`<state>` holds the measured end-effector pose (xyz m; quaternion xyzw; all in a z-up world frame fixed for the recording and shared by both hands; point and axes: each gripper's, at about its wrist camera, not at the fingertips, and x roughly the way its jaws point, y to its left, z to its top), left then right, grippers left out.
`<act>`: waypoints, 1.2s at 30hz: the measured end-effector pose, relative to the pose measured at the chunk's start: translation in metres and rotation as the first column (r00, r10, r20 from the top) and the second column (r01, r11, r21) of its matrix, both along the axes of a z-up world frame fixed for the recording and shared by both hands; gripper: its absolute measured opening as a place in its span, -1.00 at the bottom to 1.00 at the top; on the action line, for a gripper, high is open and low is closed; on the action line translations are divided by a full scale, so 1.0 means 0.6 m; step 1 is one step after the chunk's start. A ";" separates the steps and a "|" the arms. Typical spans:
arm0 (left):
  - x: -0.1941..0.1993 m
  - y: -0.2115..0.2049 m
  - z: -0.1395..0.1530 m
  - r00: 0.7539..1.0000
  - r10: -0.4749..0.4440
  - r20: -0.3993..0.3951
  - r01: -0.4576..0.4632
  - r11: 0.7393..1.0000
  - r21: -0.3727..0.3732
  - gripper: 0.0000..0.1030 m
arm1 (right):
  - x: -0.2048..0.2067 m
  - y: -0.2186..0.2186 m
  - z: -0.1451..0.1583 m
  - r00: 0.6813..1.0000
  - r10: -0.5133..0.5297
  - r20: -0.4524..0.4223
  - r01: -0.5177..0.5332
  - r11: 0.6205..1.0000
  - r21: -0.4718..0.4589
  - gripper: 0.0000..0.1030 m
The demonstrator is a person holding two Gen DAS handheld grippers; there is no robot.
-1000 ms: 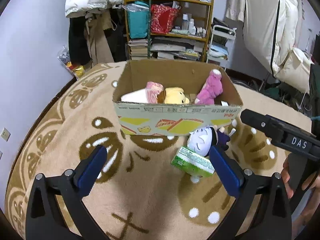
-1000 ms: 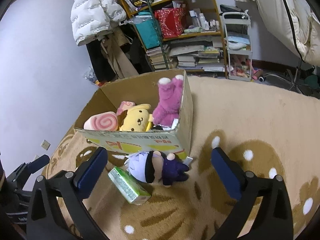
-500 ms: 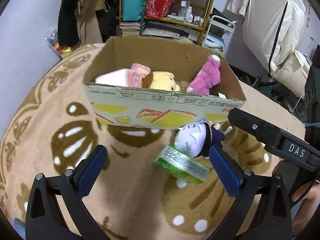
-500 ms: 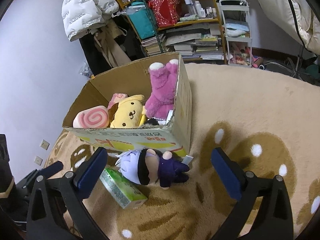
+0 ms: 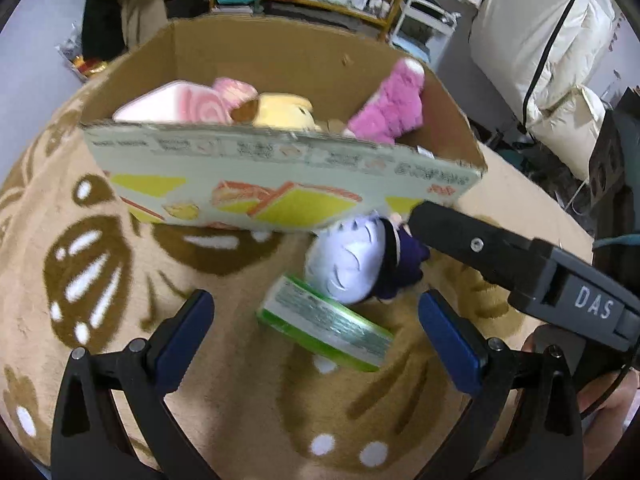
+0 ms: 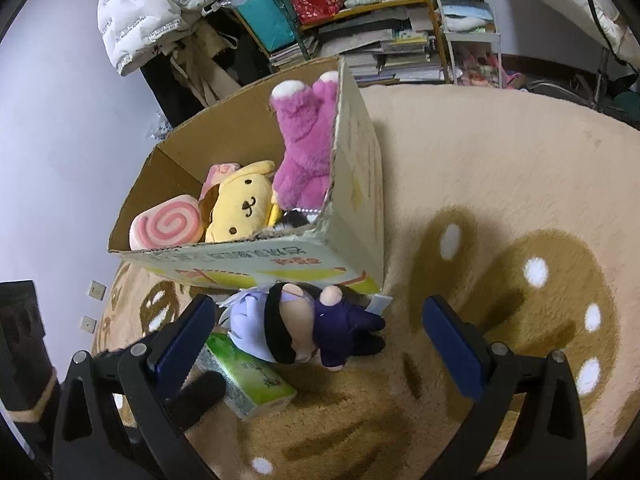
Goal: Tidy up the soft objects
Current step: 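Move both grippers back toward the doll and green tissue pack, then grasp the doll with the right gripper while the left reaches for the green tissue pack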
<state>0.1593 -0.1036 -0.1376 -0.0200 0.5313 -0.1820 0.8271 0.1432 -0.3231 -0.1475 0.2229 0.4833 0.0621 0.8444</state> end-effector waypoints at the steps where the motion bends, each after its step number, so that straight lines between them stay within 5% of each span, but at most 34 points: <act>1: 0.001 -0.003 -0.003 1.000 -0.004 -0.009 0.004 1.000 0.003 0.96 | 0.001 0.002 -0.001 1.000 0.004 -0.002 -0.004 1.000 0.000 1.00; 12: 0.015 -0.014 -0.054 0.990 -0.010 -0.139 0.011 1.000 0.009 0.93 | 0.020 0.028 -0.035 0.996 0.061 -0.069 -0.062 0.998 -0.005 1.00; 20: 0.010 -0.021 -0.071 0.981 -0.026 -0.195 0.025 1.000 -0.008 0.47 | 0.032 0.033 -0.066 0.989 0.072 -0.127 -0.071 0.997 0.015 1.00; 36: 0.009 -0.036 -0.070 0.992 -0.033 -0.125 0.041 0.997 0.063 0.51 | 0.038 0.025 -0.079 0.986 0.074 -0.147 -0.066 0.996 0.056 1.00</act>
